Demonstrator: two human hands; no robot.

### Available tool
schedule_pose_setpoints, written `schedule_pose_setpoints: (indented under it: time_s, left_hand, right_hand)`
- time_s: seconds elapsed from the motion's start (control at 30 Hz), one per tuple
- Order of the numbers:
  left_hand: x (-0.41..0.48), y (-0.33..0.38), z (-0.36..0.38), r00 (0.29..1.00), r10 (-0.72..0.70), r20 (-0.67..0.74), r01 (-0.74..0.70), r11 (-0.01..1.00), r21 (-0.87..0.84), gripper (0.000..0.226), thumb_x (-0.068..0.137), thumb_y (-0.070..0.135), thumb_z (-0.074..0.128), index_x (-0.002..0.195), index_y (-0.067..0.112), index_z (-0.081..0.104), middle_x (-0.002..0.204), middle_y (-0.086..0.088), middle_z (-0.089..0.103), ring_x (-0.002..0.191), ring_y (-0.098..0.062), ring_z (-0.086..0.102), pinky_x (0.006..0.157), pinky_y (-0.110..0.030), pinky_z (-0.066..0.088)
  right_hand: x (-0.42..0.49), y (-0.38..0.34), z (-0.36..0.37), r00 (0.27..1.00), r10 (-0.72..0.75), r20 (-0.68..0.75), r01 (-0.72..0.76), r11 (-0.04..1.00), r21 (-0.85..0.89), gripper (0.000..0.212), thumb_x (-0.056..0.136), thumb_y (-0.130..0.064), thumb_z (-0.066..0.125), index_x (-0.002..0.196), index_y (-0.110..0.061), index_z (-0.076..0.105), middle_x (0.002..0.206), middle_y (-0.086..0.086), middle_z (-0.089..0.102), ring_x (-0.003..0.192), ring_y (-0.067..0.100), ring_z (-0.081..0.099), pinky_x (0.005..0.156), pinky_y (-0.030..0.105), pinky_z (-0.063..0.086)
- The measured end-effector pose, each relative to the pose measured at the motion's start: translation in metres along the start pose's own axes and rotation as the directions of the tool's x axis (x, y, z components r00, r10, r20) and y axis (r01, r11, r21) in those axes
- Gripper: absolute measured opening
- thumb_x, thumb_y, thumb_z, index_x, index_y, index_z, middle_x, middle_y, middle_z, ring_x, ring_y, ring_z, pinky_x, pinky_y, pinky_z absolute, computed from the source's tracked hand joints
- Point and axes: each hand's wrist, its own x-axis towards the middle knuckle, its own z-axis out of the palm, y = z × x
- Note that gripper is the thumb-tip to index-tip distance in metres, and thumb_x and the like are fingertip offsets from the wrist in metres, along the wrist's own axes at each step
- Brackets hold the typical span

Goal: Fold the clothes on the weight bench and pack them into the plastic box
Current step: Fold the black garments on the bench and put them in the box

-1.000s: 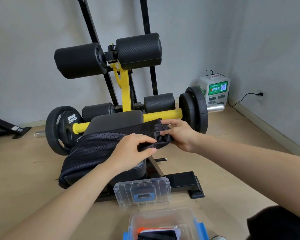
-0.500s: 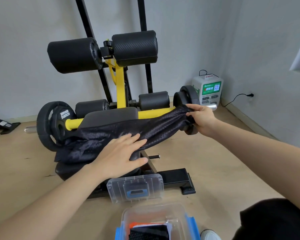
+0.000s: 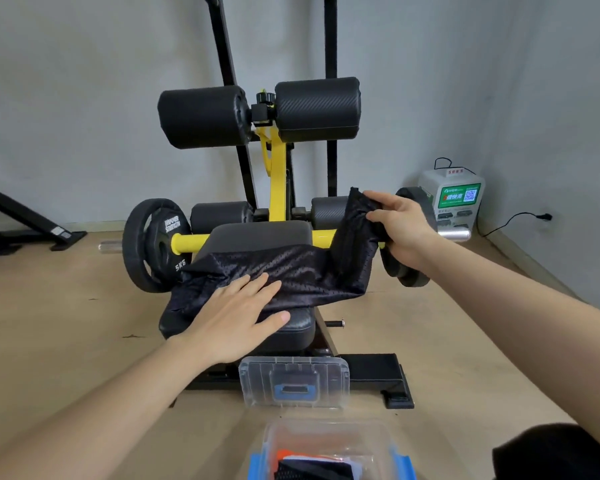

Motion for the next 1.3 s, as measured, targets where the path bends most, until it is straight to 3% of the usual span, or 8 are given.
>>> schedule_pose_setpoints:
  time_s: [0.17,0.3,0.43,0.53,0.7,0.83,1.03,1.3]
  left_hand:
    - [-0.023,-0.024,0.009,0.998,0.025,-0.055,-0.024,1.000,0.017,0.077,0.096,0.070,0.022,0.159,0.035,-0.003,0.168,0.011,-0.006,0.154,-0.011,-0.007,0.122,-0.032,0.001]
    - [-0.033,-0.047,0.008,0.993,-0.060,-0.105,0.063,0.998,0.024,0.074,0.094,0.071,0.018,0.159,0.038,0.005,0.168,0.012,0.000,0.155,-0.015,-0.002,0.122,-0.035,0.003]
    - [-0.044,-0.086,-0.003,0.951,-0.290,-0.106,0.296,0.955,0.037,0.070,0.094,0.073,0.009,0.153,0.041,0.032,0.162,0.013,0.028,0.150,-0.018,0.025,0.115,-0.043,0.026]
    - [-0.051,-0.112,-0.009,0.873,-0.404,-0.272,0.424,0.905,0.016,0.068,0.097,0.061,0.007,0.122,0.032,0.064,0.138,0.005,0.061,0.130,-0.025,0.052,0.095,-0.043,0.040]
    - [-0.048,-0.110,-0.003,0.923,-0.294,-0.249,0.231,0.940,-0.250,0.074,0.080,0.075,0.032,0.136,0.034,0.058,0.137,0.014,0.059,0.126,-0.017,0.053,0.098,-0.045,0.049]
    - [-0.052,-0.111,-0.004,0.893,-0.289,-0.346,0.186,0.936,-0.300,0.056,0.063,0.079,0.060,0.099,0.037,0.063,0.100,0.017,0.059,0.095,-0.006,0.059,0.079,-0.037,0.054]
    - [-0.052,-0.105,0.004,0.855,-0.283,-0.434,0.172,0.945,-0.277,0.028,0.074,0.050,0.080,0.063,0.033,0.060,0.068,0.017,0.060,0.066,-0.002,0.059,0.063,-0.026,0.050]
    - [-0.068,-0.129,-0.002,0.771,-0.414,-0.484,0.215,0.884,-0.414,0.012,0.078,0.015,0.073,0.078,0.026,0.077,0.076,0.011,0.066,0.071,-0.005,0.061,0.071,-0.030,0.053]
  right_hand:
    - [-0.004,-0.003,0.060,0.987,-0.028,0.161,0.033,0.999,-0.028,0.047,0.092,0.012,0.050,0.132,-0.012,0.061,0.117,0.006,0.069,0.104,0.023,0.067,0.088,0.034,0.057]
    - [-0.015,0.021,0.103,0.962,-0.011,0.272,0.078,0.968,-0.238,0.050,0.090,0.015,0.053,0.133,-0.010,0.059,0.122,0.007,0.067,0.111,0.022,0.064,0.095,0.033,0.054]
    - [-0.019,0.044,0.118,0.953,0.074,0.295,0.066,0.898,-0.435,0.054,0.090,0.014,0.053,0.138,-0.011,0.055,0.132,0.007,0.060,0.121,0.023,0.056,0.098,0.033,0.052]
    - [-0.021,0.045,0.123,0.955,0.089,0.283,0.058,0.880,-0.472,0.053,0.090,0.014,0.052,0.139,-0.009,0.054,0.134,0.007,0.057,0.121,0.018,0.050,0.087,0.020,0.043]
    - [-0.019,0.046,0.129,0.956,0.071,0.284,0.078,0.874,-0.479,0.054,0.090,0.014,0.053,0.138,-0.009,0.055,0.143,0.010,0.051,0.141,0.022,0.037,0.095,0.023,0.034]
    - [-0.018,0.047,0.131,0.958,0.052,0.283,0.093,0.876,-0.474,0.054,0.089,0.015,0.054,0.138,-0.009,0.056,0.141,0.010,0.052,0.139,0.021,0.039,0.097,0.023,0.035]
    - [-0.019,0.051,0.132,0.954,0.054,0.294,0.098,0.872,-0.480,0.055,0.088,0.014,0.056,0.137,-0.010,0.057,0.140,0.011,0.054,0.139,0.023,0.041,0.108,0.033,0.041]
    - [-0.020,0.049,0.131,0.949,0.051,0.310,0.099,0.888,-0.449,0.055,0.088,0.015,0.056,0.137,-0.010,0.056,0.131,0.008,0.060,0.121,0.020,0.054,0.099,0.034,0.050]
